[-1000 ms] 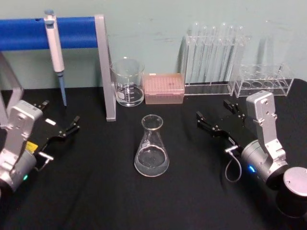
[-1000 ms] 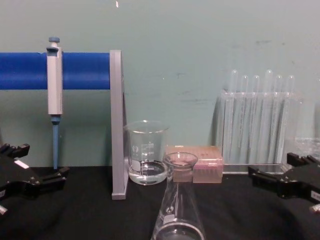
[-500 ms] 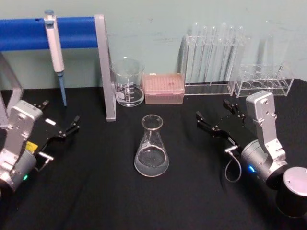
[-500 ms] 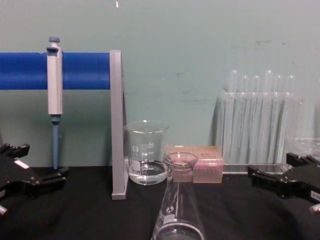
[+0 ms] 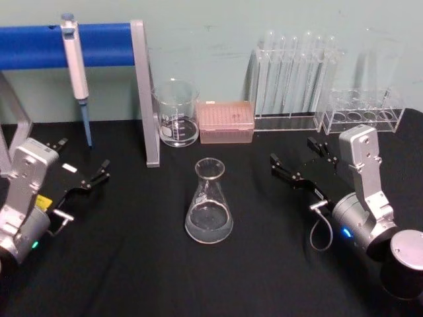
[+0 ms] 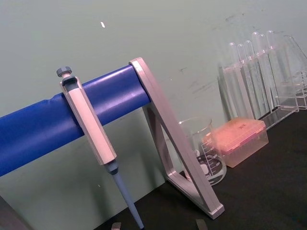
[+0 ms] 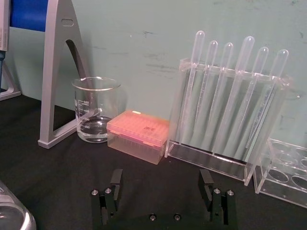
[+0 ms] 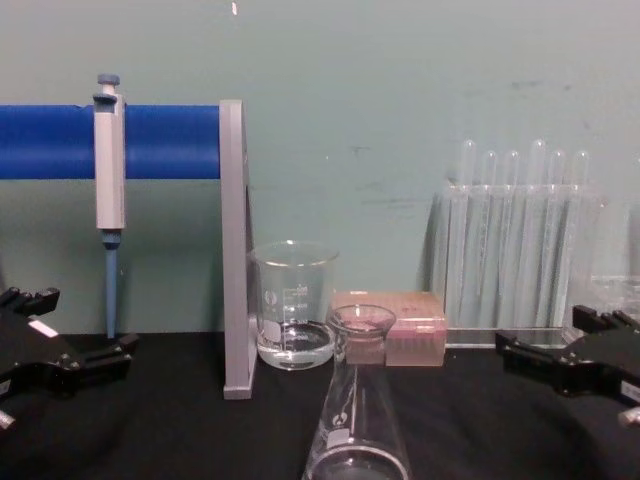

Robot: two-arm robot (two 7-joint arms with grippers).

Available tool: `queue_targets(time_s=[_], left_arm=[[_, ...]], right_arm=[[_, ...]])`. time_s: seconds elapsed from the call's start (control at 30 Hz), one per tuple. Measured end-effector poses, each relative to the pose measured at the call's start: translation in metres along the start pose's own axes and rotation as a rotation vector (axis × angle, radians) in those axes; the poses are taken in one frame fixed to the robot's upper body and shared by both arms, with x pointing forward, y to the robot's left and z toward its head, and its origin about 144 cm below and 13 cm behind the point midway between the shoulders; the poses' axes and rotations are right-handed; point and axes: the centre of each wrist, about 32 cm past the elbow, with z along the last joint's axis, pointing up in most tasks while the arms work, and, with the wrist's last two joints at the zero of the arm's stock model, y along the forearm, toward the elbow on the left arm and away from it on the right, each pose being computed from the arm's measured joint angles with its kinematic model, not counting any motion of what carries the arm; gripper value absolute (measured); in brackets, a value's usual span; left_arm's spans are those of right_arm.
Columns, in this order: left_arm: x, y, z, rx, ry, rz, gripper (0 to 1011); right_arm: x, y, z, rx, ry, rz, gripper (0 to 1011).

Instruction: Grasp the erlenmeyer flask with one hand, shake it three times, then place it back.

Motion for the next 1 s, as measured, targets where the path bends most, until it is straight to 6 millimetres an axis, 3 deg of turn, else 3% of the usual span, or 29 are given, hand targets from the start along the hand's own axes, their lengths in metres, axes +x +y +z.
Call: queue_targets(time_s=[1.0], left_arm=[[0.0000,0.0000,0.0000,0.000,0.000,0.000,1001]], right_arm=[[0.0000,0.0000,-0.0001,0.000,0.001,0.000,1002]])
